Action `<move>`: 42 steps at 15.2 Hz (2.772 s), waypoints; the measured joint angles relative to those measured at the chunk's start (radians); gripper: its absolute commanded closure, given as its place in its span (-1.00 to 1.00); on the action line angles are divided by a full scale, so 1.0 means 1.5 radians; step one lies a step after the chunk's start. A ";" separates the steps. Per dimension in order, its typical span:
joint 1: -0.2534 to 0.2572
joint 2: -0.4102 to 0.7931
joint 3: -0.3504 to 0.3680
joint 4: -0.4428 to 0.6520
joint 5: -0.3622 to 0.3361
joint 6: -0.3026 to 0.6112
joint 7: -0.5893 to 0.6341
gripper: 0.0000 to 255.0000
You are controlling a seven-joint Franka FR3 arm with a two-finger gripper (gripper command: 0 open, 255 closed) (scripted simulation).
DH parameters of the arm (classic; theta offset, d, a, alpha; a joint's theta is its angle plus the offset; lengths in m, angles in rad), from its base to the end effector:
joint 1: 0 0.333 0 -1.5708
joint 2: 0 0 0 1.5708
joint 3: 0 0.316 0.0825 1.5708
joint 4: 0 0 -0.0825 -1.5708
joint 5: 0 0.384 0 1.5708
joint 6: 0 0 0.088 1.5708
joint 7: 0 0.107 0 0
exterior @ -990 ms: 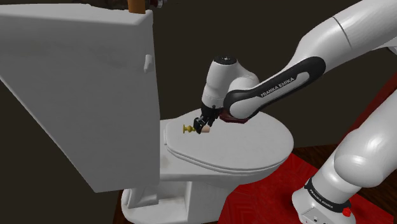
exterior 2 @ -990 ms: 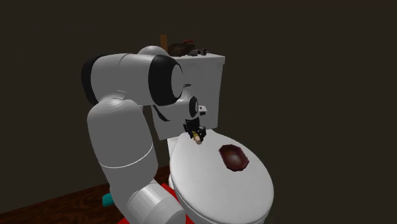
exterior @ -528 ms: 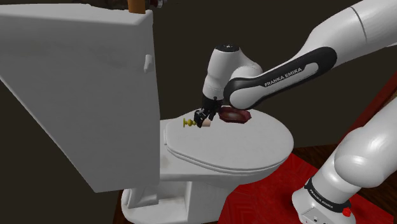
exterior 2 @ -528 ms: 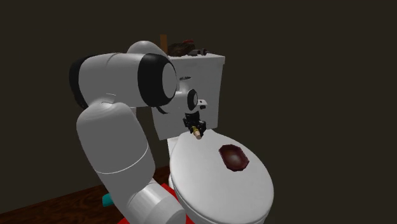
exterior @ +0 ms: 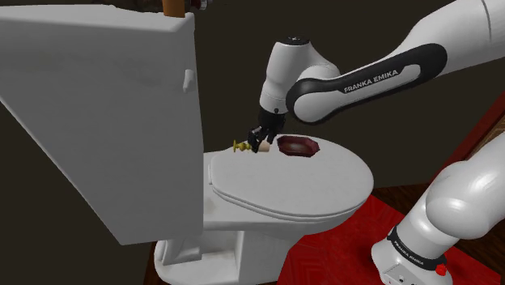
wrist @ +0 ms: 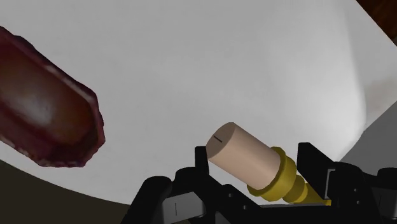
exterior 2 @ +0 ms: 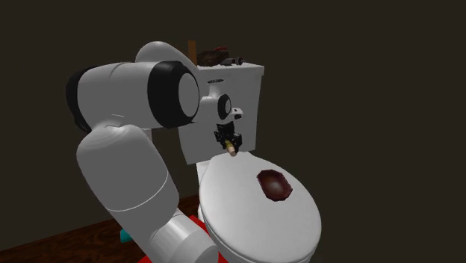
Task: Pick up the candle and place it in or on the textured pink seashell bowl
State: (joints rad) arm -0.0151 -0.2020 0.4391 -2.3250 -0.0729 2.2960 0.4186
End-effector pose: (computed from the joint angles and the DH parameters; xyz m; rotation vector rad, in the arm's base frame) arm 0.4498 0.2060 0.4283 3.0565 0.0739 0.3028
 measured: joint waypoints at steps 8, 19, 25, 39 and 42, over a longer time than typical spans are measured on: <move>-0.002 -0.041 -0.025 0.019 0.023 -0.055 -0.044 1.00; -0.053 -0.120 -0.163 -0.054 0.040 -0.049 -0.243 1.00; -0.089 -0.134 -0.245 -0.063 0.032 -0.051 -0.354 1.00; -0.103 -0.090 -0.269 -0.133 0.024 0.063 -0.385 1.00; -0.103 -0.076 -0.269 -0.151 0.022 0.096 -0.383 1.00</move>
State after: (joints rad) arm -0.1703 -0.3161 0.0356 -2.5519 -0.0403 2.4405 -0.1557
